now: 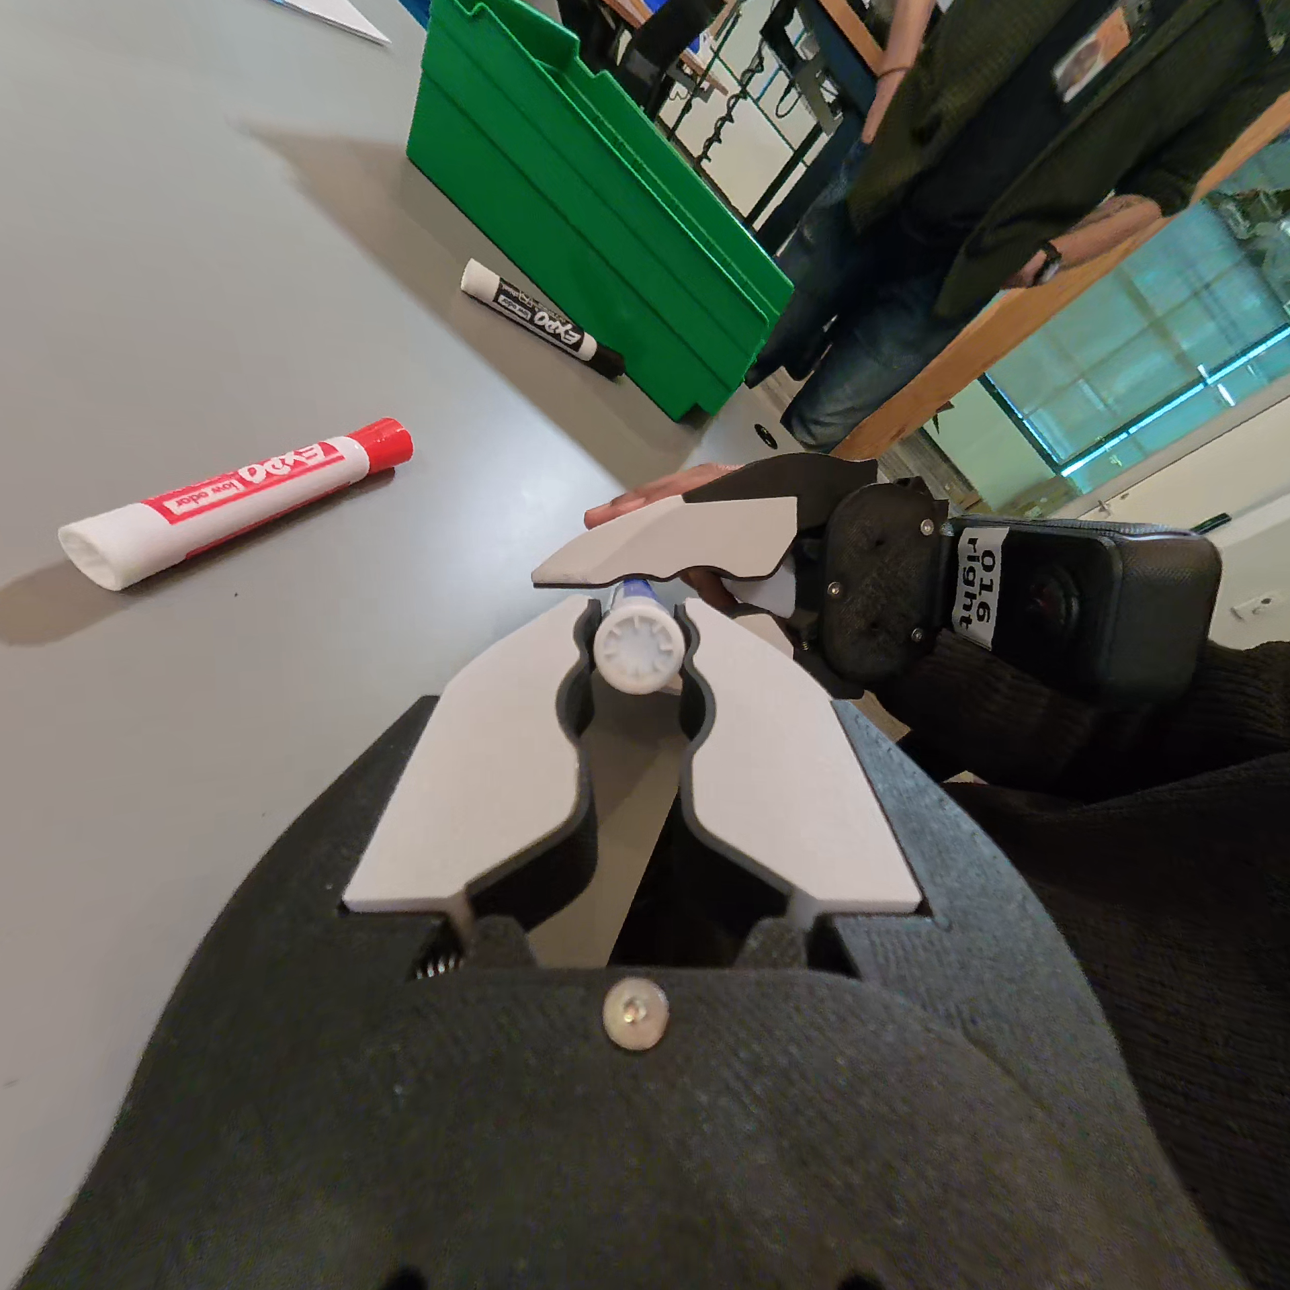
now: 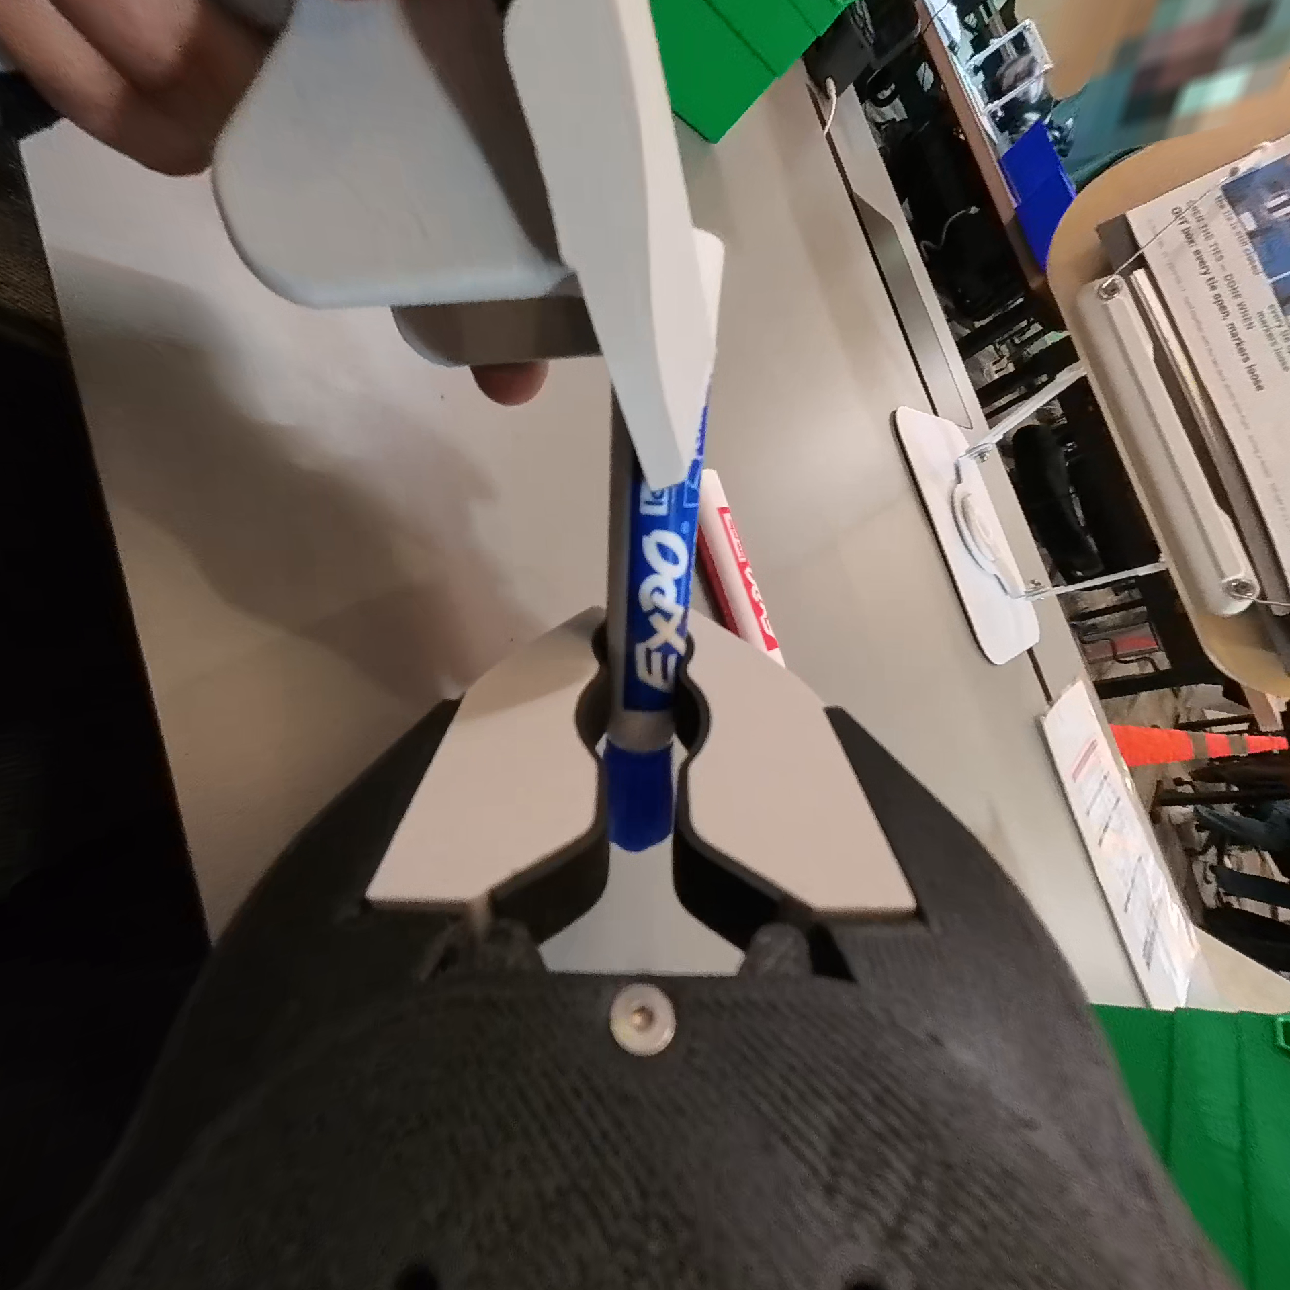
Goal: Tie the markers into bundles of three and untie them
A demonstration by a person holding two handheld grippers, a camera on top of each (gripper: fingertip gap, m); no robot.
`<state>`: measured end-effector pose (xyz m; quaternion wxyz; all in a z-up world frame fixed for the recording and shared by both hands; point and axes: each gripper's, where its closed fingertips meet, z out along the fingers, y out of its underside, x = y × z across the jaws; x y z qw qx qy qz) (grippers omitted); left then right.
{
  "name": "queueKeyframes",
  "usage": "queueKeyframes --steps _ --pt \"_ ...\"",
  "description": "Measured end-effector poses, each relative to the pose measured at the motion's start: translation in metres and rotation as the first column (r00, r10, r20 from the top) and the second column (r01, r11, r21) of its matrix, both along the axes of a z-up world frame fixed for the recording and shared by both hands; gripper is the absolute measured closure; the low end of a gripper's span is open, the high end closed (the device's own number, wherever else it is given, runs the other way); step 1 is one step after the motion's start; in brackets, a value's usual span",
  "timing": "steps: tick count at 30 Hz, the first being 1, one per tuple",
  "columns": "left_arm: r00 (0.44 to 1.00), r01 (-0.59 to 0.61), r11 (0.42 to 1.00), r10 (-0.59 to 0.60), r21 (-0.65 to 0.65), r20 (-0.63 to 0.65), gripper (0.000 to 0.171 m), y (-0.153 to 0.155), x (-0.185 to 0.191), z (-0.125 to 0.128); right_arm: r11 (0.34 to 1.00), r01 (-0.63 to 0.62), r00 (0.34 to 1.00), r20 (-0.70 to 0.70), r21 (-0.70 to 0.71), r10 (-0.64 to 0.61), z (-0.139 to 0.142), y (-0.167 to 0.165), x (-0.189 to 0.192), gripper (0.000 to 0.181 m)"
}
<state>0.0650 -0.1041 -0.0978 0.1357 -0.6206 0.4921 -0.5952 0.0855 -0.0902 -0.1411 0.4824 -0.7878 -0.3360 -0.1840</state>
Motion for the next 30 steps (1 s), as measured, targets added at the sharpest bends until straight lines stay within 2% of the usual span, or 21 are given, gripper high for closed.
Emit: queueKeyframes --steps 7,13,18,30 --pt "1.000 0.006 0.999 -0.006 -0.034 0.008 0.150 0.001 -0.001 0.002 1.000 -0.008 1.000 -0.018 -0.018 0.007 0.002 -0.001 -0.001 0.167" --pt "1.000 -0.016 0.999 0.016 -0.049 0.000 0.130 0.004 -0.001 0.001 1.000 -0.010 1.000 -0.021 -0.023 0.010 0.003 -0.002 0.000 0.167" --pt "1.000 -0.029 0.997 0.029 -0.076 -0.002 0.129 0.009 -0.003 0.001 1.000 -0.005 0.999 -0.036 -0.025 0.004 0.004 -0.002 0.001 0.167" --pt "0.999 -0.025 0.994 0.022 -0.104 -0.030 0.129 0.009 -0.003 -0.004 0.997 0.024 0.995 0.095 -0.069 -0.017 0.002 -0.007 0.013 0.167"
